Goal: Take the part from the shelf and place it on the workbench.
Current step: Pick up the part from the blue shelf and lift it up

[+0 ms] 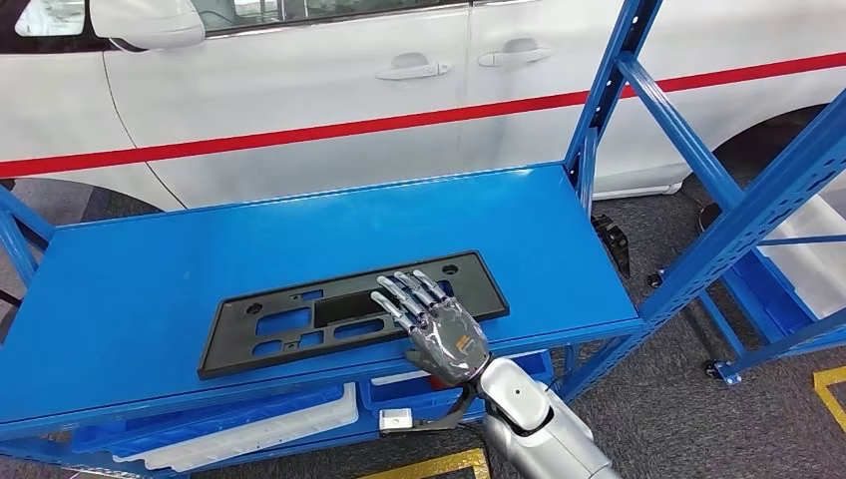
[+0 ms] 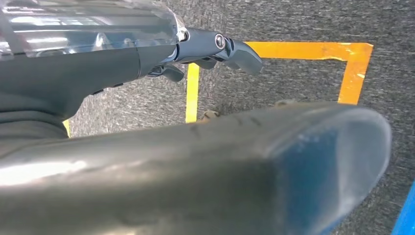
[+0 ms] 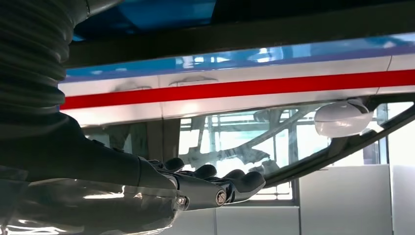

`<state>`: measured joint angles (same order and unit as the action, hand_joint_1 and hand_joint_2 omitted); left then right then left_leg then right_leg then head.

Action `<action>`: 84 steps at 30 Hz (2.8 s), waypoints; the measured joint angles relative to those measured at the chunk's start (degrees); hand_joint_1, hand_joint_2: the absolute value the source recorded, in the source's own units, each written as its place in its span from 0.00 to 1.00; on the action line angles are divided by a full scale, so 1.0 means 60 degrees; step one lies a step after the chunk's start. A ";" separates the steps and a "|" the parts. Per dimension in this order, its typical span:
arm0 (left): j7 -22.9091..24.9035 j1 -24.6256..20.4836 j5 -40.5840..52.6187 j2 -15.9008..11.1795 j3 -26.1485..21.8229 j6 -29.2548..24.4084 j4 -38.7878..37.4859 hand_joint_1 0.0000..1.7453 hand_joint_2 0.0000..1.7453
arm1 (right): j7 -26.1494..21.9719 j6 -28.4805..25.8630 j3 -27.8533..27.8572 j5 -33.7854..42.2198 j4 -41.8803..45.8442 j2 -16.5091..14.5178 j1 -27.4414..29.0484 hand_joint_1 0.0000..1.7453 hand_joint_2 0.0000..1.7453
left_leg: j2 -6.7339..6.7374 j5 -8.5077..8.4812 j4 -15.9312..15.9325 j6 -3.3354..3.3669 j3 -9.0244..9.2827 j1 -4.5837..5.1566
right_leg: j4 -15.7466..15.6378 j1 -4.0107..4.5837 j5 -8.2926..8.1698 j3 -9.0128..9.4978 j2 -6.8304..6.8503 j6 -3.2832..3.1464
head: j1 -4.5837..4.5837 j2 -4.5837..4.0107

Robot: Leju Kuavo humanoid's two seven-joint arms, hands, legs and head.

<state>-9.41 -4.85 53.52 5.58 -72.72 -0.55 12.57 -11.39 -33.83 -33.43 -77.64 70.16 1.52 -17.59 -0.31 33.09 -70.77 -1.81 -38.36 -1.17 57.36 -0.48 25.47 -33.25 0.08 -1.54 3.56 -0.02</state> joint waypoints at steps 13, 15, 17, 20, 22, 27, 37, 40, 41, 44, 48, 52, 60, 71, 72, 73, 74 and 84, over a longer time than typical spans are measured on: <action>-0.0207 -0.0003 -0.0071 -0.0031 -0.0010 -0.0021 0.0000 0.00 0.00 | 0.0465 -0.0152 -0.0658 -0.1293 -0.1294 -0.0039 -0.0663 0.00 1.00 | 0.0001 -0.1264 0.2231 0.0514 0.1007 0.0054 | 0.2904 0.0003 0.1226 -0.1353 -0.0019 0.0466 | -0.0003 0.0000; -0.0227 0.0004 -0.0071 -0.0028 -0.0011 -0.0021 0.0000 0.00 0.00 | 0.0531 -0.0150 -0.0765 -0.1322 -0.1455 -0.0104 -0.0777 0.00 1.00 | -0.0009 -0.1253 0.2219 0.0495 0.1030 0.0054 | 0.1924 -0.0012 0.0606 -0.0870 -0.0018 0.0431 | -0.0003 0.0000; -0.0243 -0.0007 -0.0071 -0.0023 -0.0011 -0.0022 0.0000 0.00 0.00 | 0.0599 -0.0152 -0.0854 -0.1354 -0.1612 -0.0217 -0.0965 0.00 1.00 | -0.0015 -0.1232 0.2201 0.0425 0.1035 0.0080 | 0.0614 0.0017 0.0138 -0.0222 -0.0025 0.0350 | -0.0003 0.0000; -0.0266 -0.0021 -0.0065 -0.0020 -0.0011 -0.0027 0.0000 0.00 0.00 | 0.0751 -0.0157 -0.0992 -0.1455 -0.1913 -0.0417 -0.1211 0.00 1.00 | -0.0014 -0.1237 0.2215 0.0252 0.1012 0.0096 | 0.0105 0.0080 0.0048 -0.0029 -0.0040 0.0219 | 0.0000 0.0000; -0.0294 -0.0019 -0.0046 -0.0023 -0.0011 -0.0026 0.0000 0.00 0.00 | 0.0902 -0.0163 -0.1089 -0.1572 -0.2169 -0.0585 -0.1377 0.00 1.00 | -0.0010 -0.1158 0.2152 0.0145 0.0981 0.0074 | 0.0032 0.0060 0.0002 -0.0012 -0.0041 0.0094 | 0.0000 0.0000; -0.0345 -0.0001 0.0071 -0.0032 -0.0007 0.0005 0.0000 0.00 0.00 | 0.1258 -0.0070 -0.1383 -0.1902 -0.2915 -0.1017 -0.1775 0.00 1.00 | -0.0003 0.0037 -0.0364 0.0011 -0.0165 0.0050 | -0.0041 0.0082 -0.0031 0.0014 -0.0002 -0.0080 | 0.0000 0.0000; -0.0351 -0.0049 0.0217 -0.0074 0.0004 0.0126 0.0000 0.00 0.00 | 0.1689 0.0656 -0.2380 -0.2075 -0.4138 -0.2003 -0.2439 0.91 1.00 | 0.0000 -0.1290 0.2233 0.0338 0.0979 0.0096 | 0.0115 0.0182 0.0065 -0.0038 -0.0026 0.0138 | -0.0001 0.0000; -0.0370 -0.0065 0.0228 -0.0070 0.0005 0.0147 0.0000 0.00 0.00 | 0.1709 0.0785 -0.2604 -0.2059 -0.4230 -0.2140 -0.2549 0.89 1.00 | 0.0010 -0.1341 0.2288 0.0474 0.0987 0.0062 | 0.1355 0.0132 0.0788 -0.0594 -0.0031 0.0265 | -0.0002 0.0000; -0.0376 -0.0066 0.0239 -0.0072 0.0006 0.0153 0.0000 0.00 0.00 | 0.1716 0.0802 -0.2660 -0.2048 -0.4257 -0.2152 -0.2569 0.88 1.00 | 0.0010 -0.1342 0.2286 0.0491 0.0977 0.0067 | 0.2053 0.0108 0.1097 -0.0929 -0.0031 0.0296 | -0.0001 0.0000; -0.0381 -0.0052 0.0260 -0.0075 0.0005 0.0167 0.0000 0.00 0.00 | 0.1723 0.0800 -0.2778 -0.2001 -0.4316 -0.2166 -0.2593 0.84 1.00 | 0.0000 -0.1337 0.2276 0.0488 0.0980 0.0074 | 0.2782 0.0041 0.1125 -0.1318 -0.0025 0.0340 | 0.0000 0.0000; -0.0396 -0.0056 0.0262 -0.0066 0.0007 0.0201 0.0000 0.00 0.00 | 0.1723 0.0768 -0.2826 -0.1923 -0.4329 -0.2225 -0.2757 0.84 1.00 | -0.0028 -0.1295 0.2257 0.0392 0.1021 0.0101 | 0.0369 0.0071 0.0036 -0.0148 -0.0024 0.0211 | -0.0001 0.0000; -0.0411 -0.0060 0.0257 -0.0064 0.0007 0.0216 0.0000 0.00 0.00 | 0.1723 0.0764 -0.2861 -0.1895 -0.4342 -0.2271 -0.2846 0.83 1.00 | -0.0022 -0.1253 0.2237 0.0173 0.1009 0.0091 | 0.0007 0.0105 -0.0027 -0.0015 -0.0041 0.0056 | 0.0000 0.0000; -0.0459 -0.0020 0.0207 -0.0081 0.0007 0.0200 0.0000 0.00 0.00 | 0.1723 0.0744 -0.2949 -0.1788 -0.4426 -0.2384 -0.2916 0.84 1.00 | -0.0005 -0.0341 -0.0110 -0.0059 -0.0057 0.0037 | -0.0055 0.0073 -0.0059 0.0029 -0.0014 -0.0104 | 0.0000 0.0000; -0.0646 -0.0048 0.0181 -0.0106 0.0007 0.0228 0.0000 0.00 0.00 | 0.1727 0.0709 -0.2945 -0.1589 -0.4472 -0.2458 -0.3100 0.96 1.00 | 0.0031 -0.1335 0.2292 0.0457 0.1025 0.0041 | 0.1581 0.0057 0.0877 -0.0707 -0.0060 0.0317 | -0.0002 0.0000; -0.0673 -0.0046 0.0180 -0.0108 0.0006 0.0241 0.0000 0.00 0.00 | 0.1727 0.0709 -0.2945 -0.1574 -0.4484 -0.2453 -0.3099 0.96 1.00 | 0.0035 -0.1338 0.2289 0.0468 0.1009 0.0046 | 0.2231 0.0037 0.1142 -0.1023 -0.0060 0.0342 | -0.0002 0.0000; -0.0693 -0.0043 0.0180 -0.0110 0.0005 0.0255 0.0000 0.00 0.00 | 0.1727 0.0709 -0.2945 -0.1562 -0.4498 -0.2447 -0.3094 0.96 1.00 | 0.0036 -0.1340 0.2287 0.0470 0.0999 0.0051 | 0.2704 0.0019 0.1272 -0.1255 -0.0059 0.0360 | -0.0001 0.0000; -0.0701 -0.0039 0.0180 -0.0111 0.0005 0.0263 0.0000 0.00 0.00 | 0.1727 0.0709 -0.2945 -0.1557 -0.4509 -0.2443 -0.3092 0.96 1.00 | 0.0033 -0.1340 0.2282 0.0469 0.0996 0.0053 | 0.2818 0.0005 0.1211 -0.1313 -0.0058 0.0368 | -0.0001 0.0000; -0.2016 -0.0033 0.0186 -0.0111 0.0013 0.0289 0.0000 0.00 1.00 | 0.1673 0.0320 -0.2802 -0.1167 -0.4414 -0.2419 -0.3105 0.96 1.00 | -0.0020 -0.1116 0.2009 0.0057 0.0882 0.0044 | -0.0053 0.0037 -0.0035 0.0052 -0.0052 -0.0007 | 0.0000 0.0000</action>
<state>-21.50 -5.05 54.63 4.92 -72.64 1.18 12.57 -1.35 -31.91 -50.24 -84.64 43.67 -12.99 -36.22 -0.43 26.39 -58.72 -1.47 -33.07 -0.91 57.04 -0.26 25.26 -32.94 -0.23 -1.58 3.56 -0.02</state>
